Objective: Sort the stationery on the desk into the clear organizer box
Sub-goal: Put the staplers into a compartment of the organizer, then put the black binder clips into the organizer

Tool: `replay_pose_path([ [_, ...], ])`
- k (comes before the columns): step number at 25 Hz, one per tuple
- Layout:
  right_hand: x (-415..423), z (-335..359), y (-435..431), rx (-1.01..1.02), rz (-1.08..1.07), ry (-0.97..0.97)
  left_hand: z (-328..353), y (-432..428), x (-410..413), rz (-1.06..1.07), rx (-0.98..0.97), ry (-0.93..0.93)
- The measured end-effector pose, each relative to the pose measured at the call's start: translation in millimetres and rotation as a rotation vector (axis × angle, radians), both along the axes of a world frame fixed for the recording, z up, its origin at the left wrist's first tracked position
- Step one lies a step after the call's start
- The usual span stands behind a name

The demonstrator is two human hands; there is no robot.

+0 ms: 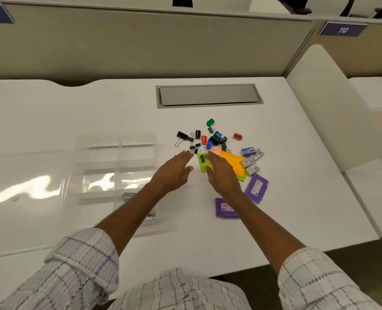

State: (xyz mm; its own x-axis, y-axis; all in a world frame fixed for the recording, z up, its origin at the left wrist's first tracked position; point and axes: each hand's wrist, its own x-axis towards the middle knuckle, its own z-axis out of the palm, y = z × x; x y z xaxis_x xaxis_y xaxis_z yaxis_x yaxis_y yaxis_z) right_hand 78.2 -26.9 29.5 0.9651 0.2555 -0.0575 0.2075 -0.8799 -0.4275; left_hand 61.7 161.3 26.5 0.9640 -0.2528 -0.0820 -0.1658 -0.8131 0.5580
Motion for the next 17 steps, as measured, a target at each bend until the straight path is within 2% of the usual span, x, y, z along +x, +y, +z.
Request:
replay_pose_path([
  [3, 29.5, -12.0, 0.4, -0.073, 0.079, 0.032, -11.2, -12.4, 23.3, 0.123, -0.052, 0.062],
  [7, 53.4, -27.8, 2.6, -0.167, 0.224, 0.001, -24.3, -20.4, 47.5, 0.17, 0.021, 0.062],
  [12, 70.3, -40.1, 0.8, -0.111, 0.287, -0.023, -35.7, -19.4, 60.1, 0.22, 0.157, 0.027],
  [17, 71.5, -38.7, -1.3, 0.011, 0.234, 0.014, -39.1, -20.4, 56.8, 0.344, 0.054, 0.001],
])
